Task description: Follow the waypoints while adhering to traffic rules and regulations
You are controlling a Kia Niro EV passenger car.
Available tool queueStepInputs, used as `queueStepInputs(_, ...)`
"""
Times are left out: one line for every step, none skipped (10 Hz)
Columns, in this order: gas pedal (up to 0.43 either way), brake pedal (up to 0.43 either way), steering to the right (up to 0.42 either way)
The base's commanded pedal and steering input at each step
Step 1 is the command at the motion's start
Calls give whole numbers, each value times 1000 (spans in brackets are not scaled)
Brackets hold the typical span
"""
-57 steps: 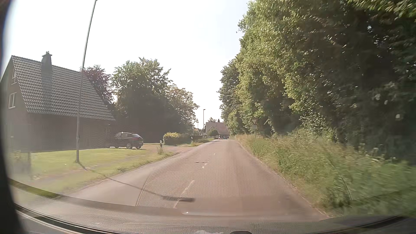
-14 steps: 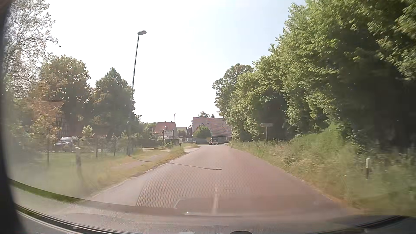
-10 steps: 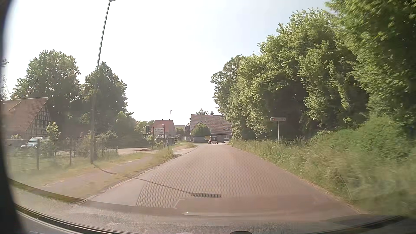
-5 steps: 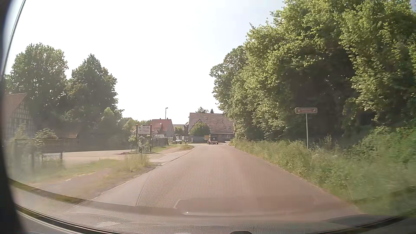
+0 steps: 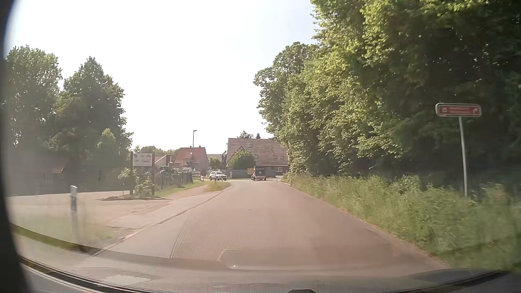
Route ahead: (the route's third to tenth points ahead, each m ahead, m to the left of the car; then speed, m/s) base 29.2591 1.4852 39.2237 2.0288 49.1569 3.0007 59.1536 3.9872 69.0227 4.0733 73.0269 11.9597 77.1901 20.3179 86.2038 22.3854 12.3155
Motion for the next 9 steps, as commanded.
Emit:
queueStepInputs(39, 0, 12)
queueStepInputs(39, 0, 10)
queueStepInputs(39, 0, 9)
queueStepInputs(39, 0, 5)
queueStepInputs(39, 0, 3)
queueStepInputs(39, 0, 1)
queueStepInputs(39, 0, 1)
queueStepInputs(39, 0, 1)
queueStepInputs(39, 0, 0)
